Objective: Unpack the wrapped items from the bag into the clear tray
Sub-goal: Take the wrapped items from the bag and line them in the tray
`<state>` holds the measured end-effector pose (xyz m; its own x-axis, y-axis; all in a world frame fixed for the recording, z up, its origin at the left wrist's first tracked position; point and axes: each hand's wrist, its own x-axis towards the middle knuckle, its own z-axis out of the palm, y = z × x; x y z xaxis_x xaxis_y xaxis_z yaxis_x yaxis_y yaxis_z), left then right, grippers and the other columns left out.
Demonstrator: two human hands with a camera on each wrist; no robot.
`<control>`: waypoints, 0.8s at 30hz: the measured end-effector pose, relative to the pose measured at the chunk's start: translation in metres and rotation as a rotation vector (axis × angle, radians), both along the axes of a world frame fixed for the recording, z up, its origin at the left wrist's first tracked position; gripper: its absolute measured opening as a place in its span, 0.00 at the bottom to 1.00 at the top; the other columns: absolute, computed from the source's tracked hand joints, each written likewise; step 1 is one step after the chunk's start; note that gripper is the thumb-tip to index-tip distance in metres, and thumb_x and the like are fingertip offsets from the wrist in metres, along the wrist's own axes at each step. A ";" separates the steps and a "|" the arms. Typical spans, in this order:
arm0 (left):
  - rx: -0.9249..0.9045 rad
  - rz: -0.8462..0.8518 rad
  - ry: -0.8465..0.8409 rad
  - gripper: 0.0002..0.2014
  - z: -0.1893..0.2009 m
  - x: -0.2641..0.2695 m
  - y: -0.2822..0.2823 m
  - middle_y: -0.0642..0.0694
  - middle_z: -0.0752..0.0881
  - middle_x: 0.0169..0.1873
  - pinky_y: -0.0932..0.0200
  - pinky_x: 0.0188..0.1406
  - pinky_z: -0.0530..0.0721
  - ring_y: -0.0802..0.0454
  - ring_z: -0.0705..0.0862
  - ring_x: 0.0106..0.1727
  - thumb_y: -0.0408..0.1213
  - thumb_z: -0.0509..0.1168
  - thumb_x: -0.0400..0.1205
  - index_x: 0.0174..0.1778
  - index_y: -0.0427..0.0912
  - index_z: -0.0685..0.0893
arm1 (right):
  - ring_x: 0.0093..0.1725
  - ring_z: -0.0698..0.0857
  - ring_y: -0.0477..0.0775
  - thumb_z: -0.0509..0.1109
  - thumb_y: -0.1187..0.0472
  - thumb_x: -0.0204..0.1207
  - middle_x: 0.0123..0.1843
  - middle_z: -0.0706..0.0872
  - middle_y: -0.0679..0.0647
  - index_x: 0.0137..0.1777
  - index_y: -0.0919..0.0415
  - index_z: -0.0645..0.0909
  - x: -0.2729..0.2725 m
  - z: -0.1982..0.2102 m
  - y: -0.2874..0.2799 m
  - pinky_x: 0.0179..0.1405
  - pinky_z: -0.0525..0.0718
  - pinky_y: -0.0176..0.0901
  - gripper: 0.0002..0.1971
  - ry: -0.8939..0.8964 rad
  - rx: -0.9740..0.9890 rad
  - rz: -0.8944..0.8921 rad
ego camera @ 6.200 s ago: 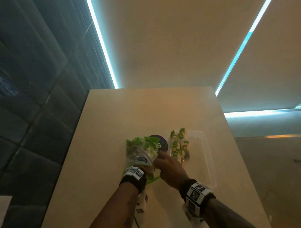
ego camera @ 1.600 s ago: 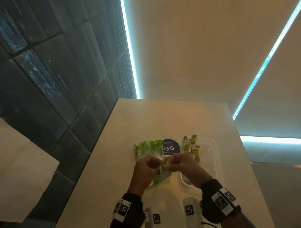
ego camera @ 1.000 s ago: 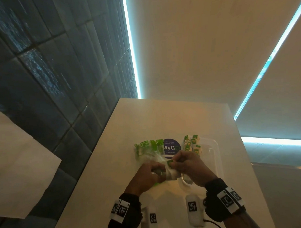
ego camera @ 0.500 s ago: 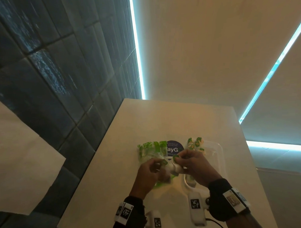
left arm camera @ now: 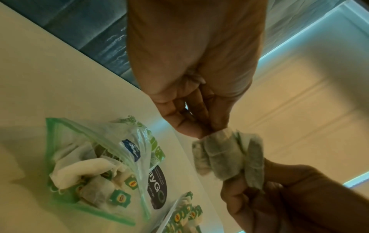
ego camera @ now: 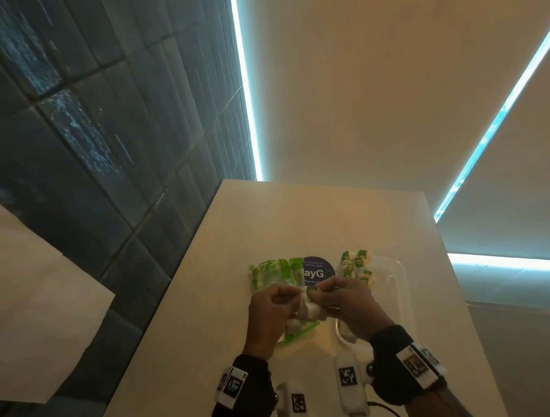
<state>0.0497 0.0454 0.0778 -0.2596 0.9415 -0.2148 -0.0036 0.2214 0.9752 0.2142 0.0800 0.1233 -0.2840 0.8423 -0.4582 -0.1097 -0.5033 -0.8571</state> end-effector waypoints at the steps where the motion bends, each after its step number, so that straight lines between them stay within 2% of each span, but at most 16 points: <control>1: -0.007 -0.014 -0.025 0.07 0.000 0.000 0.000 0.43 0.93 0.41 0.44 0.50 0.90 0.45 0.91 0.47 0.27 0.76 0.72 0.43 0.41 0.92 | 0.42 0.86 0.60 0.74 0.73 0.72 0.43 0.86 0.64 0.51 0.78 0.81 -0.001 -0.001 0.001 0.41 0.88 0.48 0.10 -0.017 0.020 -0.005; 5: -0.023 -0.059 -0.107 0.06 0.001 -0.002 0.000 0.41 0.92 0.45 0.42 0.54 0.89 0.42 0.90 0.50 0.30 0.73 0.77 0.48 0.39 0.91 | 0.39 0.88 0.56 0.75 0.73 0.71 0.43 0.87 0.66 0.52 0.82 0.80 -0.002 -0.003 0.002 0.35 0.88 0.41 0.14 -0.091 0.112 -0.012; 9: -0.026 -0.105 -0.255 0.10 0.011 0.000 -0.004 0.36 0.91 0.48 0.47 0.48 0.90 0.39 0.90 0.50 0.31 0.72 0.78 0.54 0.33 0.88 | 0.35 0.89 0.52 0.77 0.71 0.70 0.39 0.88 0.62 0.48 0.78 0.83 -0.004 -0.007 0.003 0.34 0.87 0.38 0.11 -0.138 0.170 -0.026; 11: -0.031 -0.087 -0.299 0.11 0.012 0.001 -0.005 0.35 0.91 0.48 0.47 0.42 0.90 0.38 0.91 0.48 0.28 0.72 0.77 0.55 0.32 0.87 | 0.36 0.89 0.53 0.78 0.70 0.70 0.39 0.89 0.61 0.47 0.77 0.84 -0.005 -0.007 0.003 0.35 0.88 0.41 0.10 -0.141 0.166 -0.039; 13: -0.039 -0.032 -0.303 0.10 0.011 0.000 -0.004 0.34 0.91 0.47 0.52 0.39 0.90 0.39 0.91 0.47 0.27 0.73 0.76 0.53 0.32 0.88 | 0.40 0.89 0.57 0.77 0.70 0.70 0.41 0.89 0.63 0.47 0.77 0.83 -0.006 -0.007 0.003 0.40 0.90 0.47 0.10 -0.098 0.116 -0.043; 15: -0.029 0.028 -0.290 0.09 0.008 0.000 -0.002 0.35 0.91 0.47 0.57 0.40 0.88 0.42 0.90 0.48 0.27 0.73 0.76 0.51 0.34 0.88 | 0.45 0.87 0.61 0.75 0.70 0.72 0.44 0.87 0.65 0.48 0.75 0.82 -0.006 -0.006 0.002 0.48 0.88 0.53 0.08 -0.039 0.044 -0.021; 18: -0.003 0.074 -0.307 0.09 0.008 0.000 0.000 0.37 0.91 0.46 0.58 0.41 0.88 0.44 0.90 0.47 0.28 0.74 0.75 0.50 0.34 0.88 | 0.48 0.85 0.60 0.74 0.69 0.73 0.45 0.86 0.63 0.48 0.70 0.82 -0.005 -0.006 0.001 0.55 0.86 0.55 0.06 0.018 -0.013 0.001; 21: 0.006 0.084 -0.319 0.09 0.008 0.002 0.000 0.36 0.91 0.45 0.58 0.40 0.88 0.43 0.90 0.46 0.30 0.75 0.75 0.49 0.32 0.88 | 0.48 0.85 0.61 0.74 0.69 0.73 0.45 0.85 0.63 0.48 0.70 0.81 -0.006 -0.006 -0.001 0.57 0.85 0.57 0.07 0.035 -0.002 0.008; 24: 0.001 0.053 -0.274 0.05 0.008 0.003 0.000 0.37 0.91 0.43 0.57 0.41 0.88 0.44 0.90 0.45 0.29 0.74 0.75 0.45 0.34 0.90 | 0.46 0.85 0.61 0.74 0.71 0.72 0.43 0.85 0.63 0.47 0.72 0.81 -0.007 -0.006 -0.002 0.55 0.86 0.57 0.07 -0.004 0.072 -0.019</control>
